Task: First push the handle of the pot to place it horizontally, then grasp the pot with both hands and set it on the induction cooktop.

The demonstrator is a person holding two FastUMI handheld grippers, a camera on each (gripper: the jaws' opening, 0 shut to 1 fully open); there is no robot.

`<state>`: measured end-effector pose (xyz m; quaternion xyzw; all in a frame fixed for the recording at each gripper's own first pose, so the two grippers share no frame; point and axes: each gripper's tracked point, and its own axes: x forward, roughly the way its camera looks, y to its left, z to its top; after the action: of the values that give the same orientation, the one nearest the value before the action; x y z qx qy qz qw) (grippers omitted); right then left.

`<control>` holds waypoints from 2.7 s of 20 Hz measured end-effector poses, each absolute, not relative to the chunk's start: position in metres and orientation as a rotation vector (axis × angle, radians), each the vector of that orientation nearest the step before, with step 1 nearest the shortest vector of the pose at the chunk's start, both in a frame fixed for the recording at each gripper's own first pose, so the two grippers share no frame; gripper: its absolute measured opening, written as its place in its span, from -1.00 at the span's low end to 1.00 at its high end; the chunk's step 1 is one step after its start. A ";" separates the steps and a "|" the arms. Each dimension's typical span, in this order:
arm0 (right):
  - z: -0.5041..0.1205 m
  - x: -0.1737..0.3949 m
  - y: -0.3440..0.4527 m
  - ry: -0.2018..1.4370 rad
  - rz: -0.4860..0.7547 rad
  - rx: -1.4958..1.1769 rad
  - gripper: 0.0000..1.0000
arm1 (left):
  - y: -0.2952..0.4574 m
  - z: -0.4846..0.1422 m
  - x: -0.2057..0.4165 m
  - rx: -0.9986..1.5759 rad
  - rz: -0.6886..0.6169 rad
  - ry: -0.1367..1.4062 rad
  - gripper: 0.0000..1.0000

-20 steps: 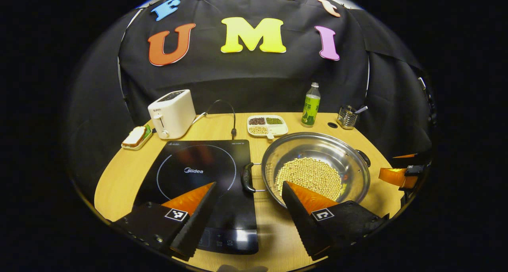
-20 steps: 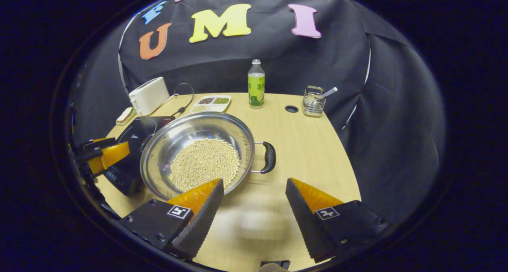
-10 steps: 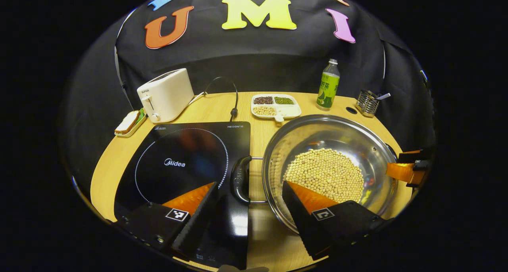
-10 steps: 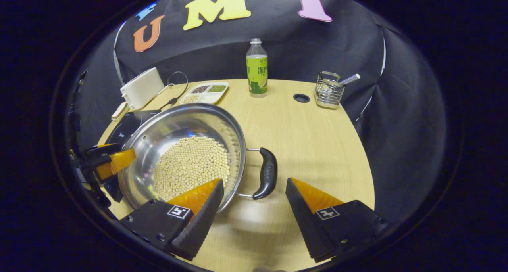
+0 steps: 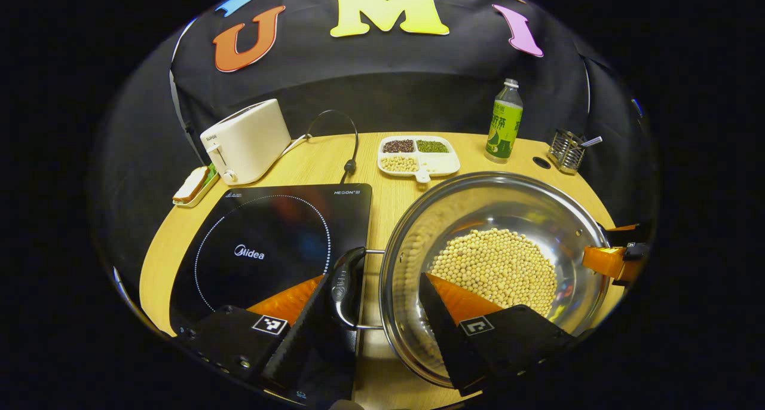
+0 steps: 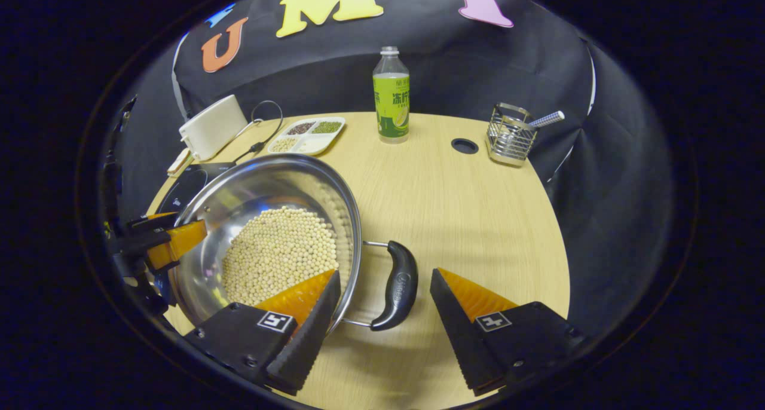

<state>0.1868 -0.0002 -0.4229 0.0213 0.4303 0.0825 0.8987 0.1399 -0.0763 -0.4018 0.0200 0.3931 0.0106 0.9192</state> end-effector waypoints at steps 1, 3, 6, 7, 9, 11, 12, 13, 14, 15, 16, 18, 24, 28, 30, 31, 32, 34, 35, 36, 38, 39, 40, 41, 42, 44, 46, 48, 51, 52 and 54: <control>-0.424 0.187 0.002 0.895 0.178 0.051 0.84 | -0.075 -0.403 0.140 0.050 0.032 0.812 0.77; -0.427 0.186 0.007 0.914 0.188 0.052 0.70 | -0.070 -0.403 0.139 0.053 0.050 0.821 0.60; -0.426 0.187 0.006 0.931 0.160 0.050 0.43 | -0.068 -0.403 0.140 0.039 0.063 0.827 0.43; -0.426 0.187 0.006 0.941 0.156 0.051 0.42 | -0.068 -0.403 0.140 0.033 0.065 0.836 0.37; -0.427 0.187 0.005 0.965 0.127 0.065 0.36 | -0.069 -0.404 0.139 0.033 0.066 0.848 0.34; -0.428 0.187 0.005 0.981 0.111 0.056 0.29 | -0.069 -0.403 0.139 0.026 0.068 0.857 0.29; -0.426 0.186 0.006 0.991 0.104 0.055 0.25 | -0.069 -0.402 0.138 0.026 0.068 0.854 0.49; -0.428 0.187 0.006 0.997 0.096 0.060 0.24 | -0.070 -0.403 0.140 0.022 0.070 0.859 0.26; -0.427 0.186 0.006 0.998 0.087 0.071 0.18 | -0.069 -0.403 0.140 0.020 0.067 0.861 0.24; -0.425 0.185 0.006 1.000 0.085 0.077 0.08 | -0.070 -0.399 0.138 0.014 0.064 0.860 0.17; -0.425 0.184 0.006 0.995 0.073 0.091 0.02 | -0.071 -0.398 0.138 0.004 0.058 0.864 0.14; -0.421 0.178 0.005 0.995 0.069 0.084 0.01 | -0.073 -0.399 0.138 0.008 0.045 0.867 0.09; -0.396 0.177 0.002 0.948 0.053 0.086 0.00 | -0.074 -0.373 0.144 0.028 0.018 0.814 0.09; -0.384 0.171 0.010 0.939 0.047 0.095 0.00 | -0.066 -0.362 0.145 0.038 0.007 0.801 0.09; -0.378 0.169 0.017 0.934 0.044 0.094 0.01 | -0.058 -0.355 0.144 0.043 0.002 0.794 0.08; -0.373 0.168 0.022 0.930 0.043 0.094 0.00 | -0.053 -0.351 0.143 0.047 0.001 0.789 0.09; -0.369 0.167 0.027 0.926 0.044 0.096 0.00 | -0.047 -0.348 0.144 0.048 0.000 0.781 0.09; -0.361 0.166 0.040 0.920 0.045 0.102 0.00 | -0.035 -0.340 0.142 0.053 -0.002 0.772 0.09; -0.358 0.166 0.046 0.917 0.045 0.102 0.01 | -0.028 -0.337 0.142 0.056 -0.001 0.765 0.09; -0.355 0.165 0.054 0.913 0.046 0.102 0.00 | -0.020 -0.334 0.142 0.056 0.001 0.762 0.09; -0.348 0.165 0.071 0.905 0.051 0.099 0.00 | -0.002 -0.332 0.140 0.047 0.012 0.762 0.08; -0.346 0.166 0.081 0.901 0.054 0.095 0.00 | 0.006 -0.330 0.138 0.041 0.019 0.761 0.09; -0.344 0.165 0.091 0.901 0.059 0.094 0.00 | 0.015 -0.326 0.137 0.043 0.025 0.757 0.08; -0.342 0.164 0.101 0.904 0.063 0.097 0.00 | 0.024 -0.327 0.135 0.045 0.031 0.759 0.08; -0.341 0.164 0.111 0.907 0.065 0.099 0.00 | 0.034 -0.326 0.134 0.045 0.035 0.762 0.09; -0.339 0.164 0.130 0.908 0.075 0.098 0.00 | 0.054 -0.325 0.133 0.044 0.043 0.764 0.08; -0.338 0.163 0.150 0.914 0.082 0.103 0.00 | 0.073 -0.324 0.131 0.054 0.049 0.769 0.08; -0.339 0.162 0.170 0.925 0.086 0.113 0.00 | 0.092 -0.323 0.132 0.064 0.051 0.772 0.08; -0.343 0.165 0.195 0.938 0.083 0.119 0.00 | 0.115 -0.326 0.134 0.077 0.046 0.780 0.08; -0.344 0.164 0.203 0.943 0.081 0.123 0.00 | 0.123 -0.327 0.135 0.078 0.047 0.786 0.09; -0.344 0.167 0.219 0.950 0.081 0.129 0.00 | 0.138 -0.328 0.139 0.083 0.049 0.790 0.09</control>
<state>0.1665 0.2191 -0.3444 0.0621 0.4568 0.0388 0.8865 0.1391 0.1385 -0.3281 0.0404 0.3845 0.0239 0.9219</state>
